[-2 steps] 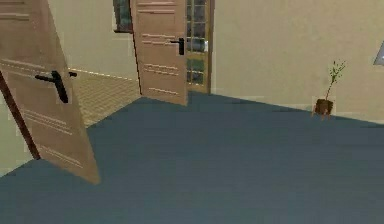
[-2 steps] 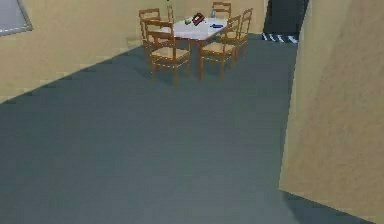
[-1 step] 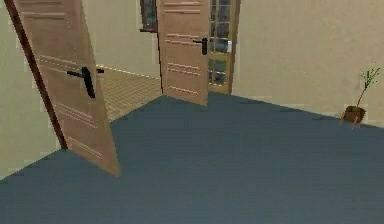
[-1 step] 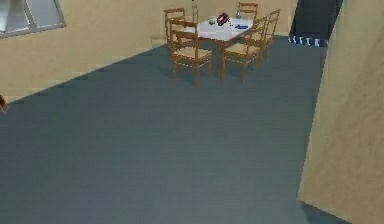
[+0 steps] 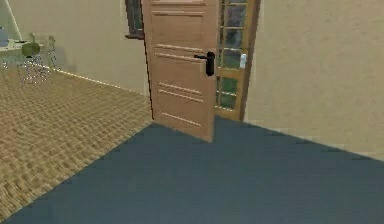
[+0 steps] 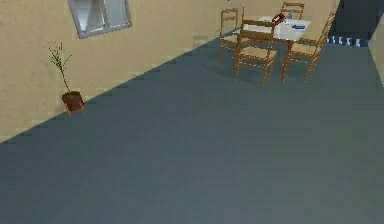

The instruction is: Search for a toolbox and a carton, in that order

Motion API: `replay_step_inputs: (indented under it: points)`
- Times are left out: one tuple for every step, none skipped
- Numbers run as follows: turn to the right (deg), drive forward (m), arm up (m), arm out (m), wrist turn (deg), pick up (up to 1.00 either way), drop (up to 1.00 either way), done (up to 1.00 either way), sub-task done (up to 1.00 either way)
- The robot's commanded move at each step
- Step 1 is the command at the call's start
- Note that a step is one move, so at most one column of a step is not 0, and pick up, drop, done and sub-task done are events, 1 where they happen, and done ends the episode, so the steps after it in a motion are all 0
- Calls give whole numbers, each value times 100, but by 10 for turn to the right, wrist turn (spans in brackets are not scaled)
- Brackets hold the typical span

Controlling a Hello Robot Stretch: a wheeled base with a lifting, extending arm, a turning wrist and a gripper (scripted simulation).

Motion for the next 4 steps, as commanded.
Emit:
replay_step_inputs:
  points:
    - [-60, 0, 0, 0, 0, 0, 0, 0, 0]
    - [0, 45, 0, 0, 0, 0, 0, 0, 0]
    - [-60, 0, 0, 0, 0, 0, 0, 0, 0]
    - [0, 45, 0, 0, 0, 0, 0, 0, 0]
